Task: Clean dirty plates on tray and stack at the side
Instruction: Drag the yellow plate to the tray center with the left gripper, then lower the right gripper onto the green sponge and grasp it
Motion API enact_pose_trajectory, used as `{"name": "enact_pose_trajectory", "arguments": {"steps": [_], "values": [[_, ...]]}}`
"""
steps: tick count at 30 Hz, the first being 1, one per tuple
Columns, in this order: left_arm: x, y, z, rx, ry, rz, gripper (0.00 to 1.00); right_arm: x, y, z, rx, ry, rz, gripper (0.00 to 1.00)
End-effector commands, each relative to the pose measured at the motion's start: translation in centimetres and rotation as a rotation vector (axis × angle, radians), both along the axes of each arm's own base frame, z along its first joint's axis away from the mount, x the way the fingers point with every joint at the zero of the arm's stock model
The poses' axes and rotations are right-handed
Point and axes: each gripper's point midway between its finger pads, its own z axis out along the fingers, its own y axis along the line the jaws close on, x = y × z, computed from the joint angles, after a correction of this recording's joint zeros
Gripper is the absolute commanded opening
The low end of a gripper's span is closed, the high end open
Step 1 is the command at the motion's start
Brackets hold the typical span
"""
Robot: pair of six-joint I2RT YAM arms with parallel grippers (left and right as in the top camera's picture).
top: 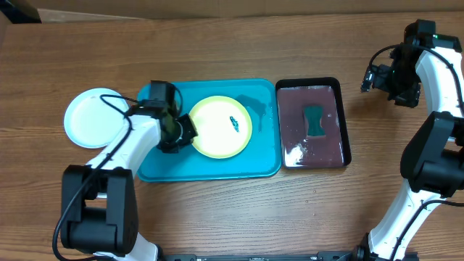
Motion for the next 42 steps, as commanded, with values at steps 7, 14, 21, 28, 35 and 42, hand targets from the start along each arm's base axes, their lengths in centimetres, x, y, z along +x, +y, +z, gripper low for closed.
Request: {"name": "enact_pose_trajectory", "arguments": {"steps": [7, 14, 21, 28, 35, 42], "values": [[-0.1, 0.9, -0.6, 0.103, 0.005, 0.082, 0.05, 0.6, -0.3, 1.6, -0.011, -0.045, -0.006, 1.00], [0.2, 1.2, -0.5, 0.100, -0.004, 0.097, 0.22, 0.7, -0.3, 1.6, -0.015, -0.049, -0.002, 1.00], [0.0, 1.2, -0.7, 0.115, 0.002, 0.086, 0.22, 2.9, -0.9, 2.1, -0.041, -0.140, -0.004, 1.00], [-0.1, 1.4, -0.7, 0.126, 0.003, 0.081, 0.24, 5.0, 2.8, 3.2, 0.175, -0.252, 0.040, 1.00], [-0.5, 1.4, -1.9, 0.128, 0.043, 0.076, 0.19, 3.2, 11.5, 7.8, 0.742, -0.286, 0.162, 1.00], [-0.8, 1.4, -2.7, 0.139, 0.058, 0.024, 0.11, 0.4, 13.3, 8.2, 0.663, -0.175, 0.179, 1.00]]}}
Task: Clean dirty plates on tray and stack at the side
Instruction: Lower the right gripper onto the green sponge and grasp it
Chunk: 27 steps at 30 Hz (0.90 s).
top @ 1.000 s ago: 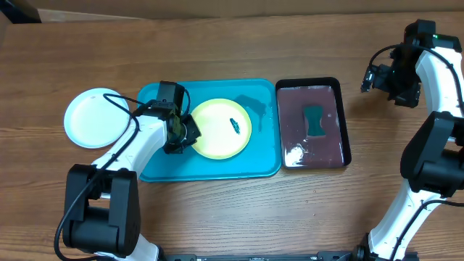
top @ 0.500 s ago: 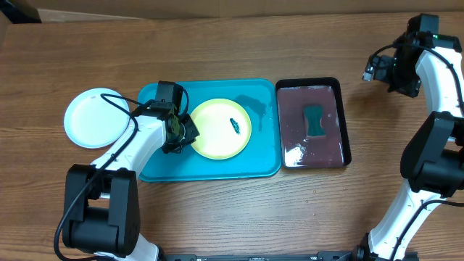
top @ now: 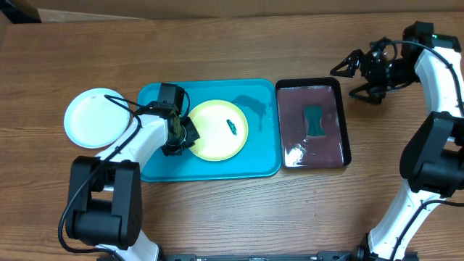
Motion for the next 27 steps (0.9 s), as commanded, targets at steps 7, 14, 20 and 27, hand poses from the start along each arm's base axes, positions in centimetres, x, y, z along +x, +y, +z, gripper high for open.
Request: {"name": "enact_pose_trajectory", "arguments": {"steps": [7, 14, 20, 27], "values": [[-0.3, 0.2, -0.6, 0.018, 0.014, -0.071, 0.12, -2.7, 0.9, 0.9, -0.532, 0.013, 0.138, 1.00], [-0.2, 0.2, -0.5, 0.023, 0.007, -0.111, 0.17, -4.1, 2.1, -1.0, -0.816, 0.065, 0.182, 1.00], [-0.4, 0.2, -0.5, 0.024, 0.014, -0.110, 0.17, -4.9, 3.1, -3.8, -0.887, 0.081, 0.191, 0.95], [-0.4, 0.2, -0.5, 0.024, 0.014, -0.110, 0.18, -5.2, 3.7, -8.0, -0.884, 0.053, 0.203, 0.91]]}}
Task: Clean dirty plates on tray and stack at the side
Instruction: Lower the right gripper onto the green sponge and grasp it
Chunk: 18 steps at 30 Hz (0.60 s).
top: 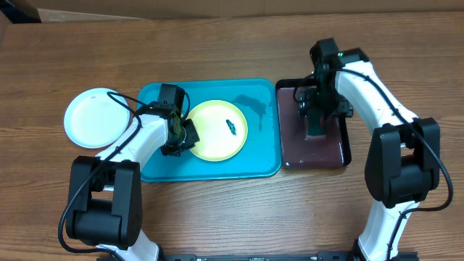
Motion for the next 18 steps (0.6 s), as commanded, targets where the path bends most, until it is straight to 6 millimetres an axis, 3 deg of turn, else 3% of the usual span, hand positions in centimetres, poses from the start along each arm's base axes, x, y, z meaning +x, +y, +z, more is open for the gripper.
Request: {"name": "enact_pose_trajectory", "arguments": {"steps": [1, 8, 10, 11, 13, 14, 16, 18], "values": [[0.0, 0.1, -0.4, 0.007, 0.010, -0.016, 0.18, -0.2, -0.2, -0.7, -0.018, -0.036, -0.008, 0.90], [0.0, 0.1, -0.4, 0.007, 0.011, -0.016, 0.18, 0.3, 2.1, -3.1, 0.111, -0.079, 0.082, 0.84], [0.0, 0.2, -0.4, 0.007, 0.010, -0.015, 0.19, 0.6, 2.1, -3.4, 0.114, -0.094, 0.083, 0.74], [0.0, 0.1, -0.4, 0.007, 0.010, -0.016, 0.19, 0.7, 2.1, -3.4, 0.115, -0.098, 0.083, 0.66], [0.0, 0.1, -0.4, 0.007, 0.011, -0.016, 0.19, 0.8, 2.2, -3.4, 0.115, -0.101, 0.083, 0.13], [0.0, 0.1, -0.4, 0.007, 0.011, -0.016, 0.19, 0.8, 2.2, -3.4, 0.116, -0.100, 0.083, 0.04], [0.0, 0.2, -0.4, 0.007, 0.011, -0.016, 0.19, 0.7, 2.2, -3.4, 0.116, -0.100, 0.083, 0.09], [0.0, 0.2, -0.4, 0.007, 0.011, -0.015, 0.20, 0.8, 2.2, -3.4, 0.116, -0.103, 0.083, 0.63]]}}
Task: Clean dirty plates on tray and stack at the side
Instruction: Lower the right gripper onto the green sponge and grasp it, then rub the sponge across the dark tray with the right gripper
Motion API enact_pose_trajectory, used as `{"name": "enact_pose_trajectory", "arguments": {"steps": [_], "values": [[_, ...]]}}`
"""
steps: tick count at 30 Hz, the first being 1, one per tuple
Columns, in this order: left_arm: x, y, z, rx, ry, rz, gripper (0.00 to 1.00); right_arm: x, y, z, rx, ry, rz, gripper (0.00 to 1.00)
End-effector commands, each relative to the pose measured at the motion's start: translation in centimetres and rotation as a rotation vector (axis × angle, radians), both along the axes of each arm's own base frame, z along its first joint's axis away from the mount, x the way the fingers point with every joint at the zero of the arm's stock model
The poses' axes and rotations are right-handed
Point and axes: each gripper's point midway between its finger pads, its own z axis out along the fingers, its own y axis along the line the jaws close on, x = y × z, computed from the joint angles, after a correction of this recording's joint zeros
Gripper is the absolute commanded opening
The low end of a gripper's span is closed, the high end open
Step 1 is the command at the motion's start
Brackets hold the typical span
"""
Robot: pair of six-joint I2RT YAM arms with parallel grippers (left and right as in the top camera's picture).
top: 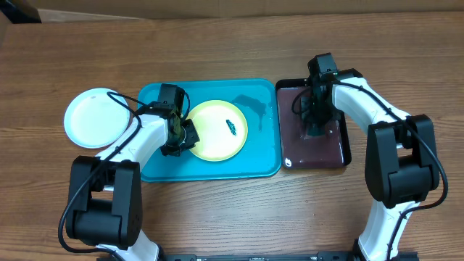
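Note:
A yellow-green plate with a dark smear lies on the teal tray. My left gripper sits at the plate's left rim, apparently shut on it. A clean white plate rests on the table left of the tray. My right gripper reaches down into the dark basin of brownish water, over the spot where a sponge lies. The arm hides the sponge and the fingers, so their state cannot be told.
The wooden table surrounds the tray and basin, which stand side by side. A cardboard edge runs along the back. Both arm bases stand at the front corners.
My right gripper has dropped a little lower into the basin, now covering the sponge entirely. The left gripper and the yellow-green plate have stayed put.
At first my right arm was folded at the far right and the left gripper held the plate's left rim. The plate then sat slightly further left on the tray while the right gripper stood open near the basin's corner. Afterwards it was over the sponge, and now lower in the basin.

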Motion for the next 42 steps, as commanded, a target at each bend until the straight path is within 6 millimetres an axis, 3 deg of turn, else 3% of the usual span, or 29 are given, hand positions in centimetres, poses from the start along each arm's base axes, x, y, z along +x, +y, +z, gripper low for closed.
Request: {"name": "enact_pose_trajectory", "arguments": {"steps": [1, 3, 5, 6, 7, 8, 9, 10, 12, 14, 19, 22, 23, 24, 25, 26, 27, 28, 29, 30, 33, 38, 42], "values": [[0.0, 0.1, -0.4, 0.007, 0.010, -0.016, 0.20, -0.1, 0.5, 0.7, 0.017, -0.016, 0.015, 0.74], [0.0, 0.1, -0.4, 0.007, 0.010, -0.016, 0.20, 0.0, 0.5, 0.7, 0.018, -0.019, 0.014, 0.77], [-0.1, 0.1, -0.4, 0.007, 0.011, -0.016, 0.20, -0.2, 0.5, 0.6, 0.017, -0.014, 0.014, 0.66], [-0.1, 0.1, -0.4, 0.007, 0.012, -0.016, 0.20, -0.4, 0.4, 0.6, 0.015, -0.004, 0.014, 0.51], [-0.1, 0.2, -0.4, 0.008, 0.013, -0.015, 0.20, -0.6, 0.4, 0.6, 0.013, 0.007, 0.014, 0.27], [-0.1, 0.2, -0.4, 0.008, 0.015, -0.016, 0.20, -1.1, 0.3, 0.5, 0.010, 0.025, 0.009, 0.11], [-0.2, 0.2, -0.5, 0.008, 0.018, -0.016, 0.20, -1.4, 0.2, 0.5, 0.008, 0.039, 0.006, 0.08], [-0.3, 0.2, -0.5, 0.009, 0.021, -0.015, 0.20, -1.8, 0.2, 0.5, 0.006, 0.053, 0.007, 0.13], [-0.3, 0.2, -0.5, 0.009, 0.022, -0.016, 0.20, -2.0, 0.1, 0.4, 0.004, 0.064, 0.007, 0.65], [-0.3, 0.2, -0.5, 0.009, 0.022, -0.015, 0.21, -2.2, 0.1, 0.4, 0.002, 0.072, 0.007, 0.75], [-0.5, 0.2, -0.5, 0.010, 0.029, -0.015, 0.22, -4.1, 0.3, 0.4, 0.021, 0.150, 0.008, 0.68], [-0.6, 0.2, -0.5, 0.011, 0.033, -0.016, 0.22, -5.6, 0.7, 0.5, 0.054, 0.214, 0.008, 0.56], [-0.6, 0.2, -0.5, 0.010, 0.033, -0.015, 0.22, -6.0, 0.9, 0.6, 0.062, 0.229, 0.007, 0.43], [-0.6, 0.2, -0.5, 0.010, 0.032, -0.015, 0.22, -6.2, 0.9, 0.6, 0.063, 0.239, 0.007, 0.22], [-0.6, 0.2, -0.5, 0.010, 0.032, -0.015, 0.21, -6.2, 0.8, 0.6, 0.062, 0.241, 0.008, 0.13], [-0.6, 0.2, -0.5, 0.010, 0.033, -0.016, 0.22, -6.2, 0.8, 0.6, 0.062, 0.240, 0.008, 0.15], [-0.6, 0.2, -0.5, 0.010, 0.033, -0.015, 0.22, -6.1, 0.9, 0.6, 0.062, 0.236, 0.008, 0.30], [-0.6, 0.2, -0.5, 0.010, 0.032, -0.015, 0.22, -6.1, 0.9, 0.6, 0.062, 0.233, 0.009, 0.59], [-0.6, 0.2, -0.5, 0.010, 0.032, -0.015, 0.23, -5.9, 0.8, 0.6, 0.059, 0.227, 0.009, 0.73], [-0.6, 0.2, -0.5, 0.011, 0.033, -0.016, 0.23, -5.7, 0.6, 0.5, 0.055, 0.219, 0.010, 0.78], [-0.6, 0.2, -0.5, 0.011, 0.033, -0.015, 0.23, -4.8, 0.2, 0.6, 0.042, 0.184, 0.002, 0.80], [-0.6, 0.2, -0.5, 0.011, 0.033, -0.016, 0.24, -3.7, 0.1, 1.8, 0.044, 0.161, -0.006, 0.62], [-0.6, 0.2, -0.5, 0.010, 0.033, -0.015, 0.24, -2.7, 0.2, 3.5, 0.048, 0.141, -0.005, 0.61]]}}
